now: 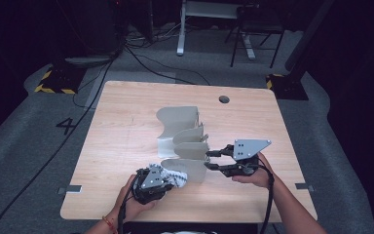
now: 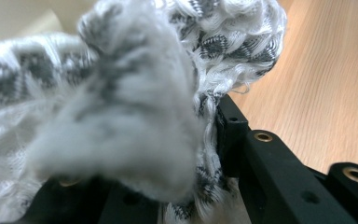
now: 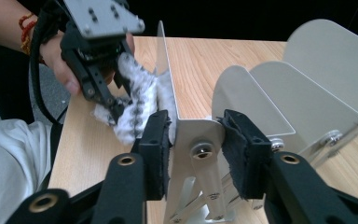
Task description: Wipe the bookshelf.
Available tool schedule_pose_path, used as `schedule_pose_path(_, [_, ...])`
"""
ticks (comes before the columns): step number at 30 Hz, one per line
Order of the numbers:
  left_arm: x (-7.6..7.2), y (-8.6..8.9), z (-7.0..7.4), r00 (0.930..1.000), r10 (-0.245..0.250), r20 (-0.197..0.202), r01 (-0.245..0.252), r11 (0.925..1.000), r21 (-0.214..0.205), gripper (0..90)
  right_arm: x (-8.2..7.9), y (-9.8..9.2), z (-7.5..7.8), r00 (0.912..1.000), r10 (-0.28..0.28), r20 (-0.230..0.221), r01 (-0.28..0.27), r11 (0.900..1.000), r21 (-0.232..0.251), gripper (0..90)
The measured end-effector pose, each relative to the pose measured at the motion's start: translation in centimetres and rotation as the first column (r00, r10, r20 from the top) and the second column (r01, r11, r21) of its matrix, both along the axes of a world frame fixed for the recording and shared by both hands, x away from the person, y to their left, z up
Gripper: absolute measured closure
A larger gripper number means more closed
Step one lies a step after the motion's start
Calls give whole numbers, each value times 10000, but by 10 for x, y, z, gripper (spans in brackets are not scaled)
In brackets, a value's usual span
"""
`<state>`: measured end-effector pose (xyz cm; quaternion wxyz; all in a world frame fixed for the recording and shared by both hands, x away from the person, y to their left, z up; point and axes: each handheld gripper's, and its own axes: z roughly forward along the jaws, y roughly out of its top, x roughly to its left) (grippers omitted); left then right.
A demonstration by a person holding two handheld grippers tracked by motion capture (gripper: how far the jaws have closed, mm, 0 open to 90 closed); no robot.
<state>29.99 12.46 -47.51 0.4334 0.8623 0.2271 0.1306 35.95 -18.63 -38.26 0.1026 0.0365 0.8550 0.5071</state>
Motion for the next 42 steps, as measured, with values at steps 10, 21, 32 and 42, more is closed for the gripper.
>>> schedule_pose_path(10, [-5, -9, 44, 9845, -432, 1699, 582, 9947, -846, 765, -8, 15, 2, 9997, 243, -61, -244, 9996, -173, 657])
schedule_pose_path(21, [1, -38, 33, 9747, -1518, 1640, 1602, 9863, -394, 772, -10, 20, 2, 9997, -50, -224, 47, 9999, -100, 659])
schedule_pose_path(32, [14, -42, -15, 9876, -1568, 98, 1537, 9774, 1454, 768, -12, 21, -4, 9985, -323, -432, 331, 9993, 186, 593])
schedule_pose_path(42, [19, -1, 1, 9994, -204, 291, 177, 9958, 900, 760, -6, 26, -19, 9948, -806, -615, 807, 9967, -20, 627])
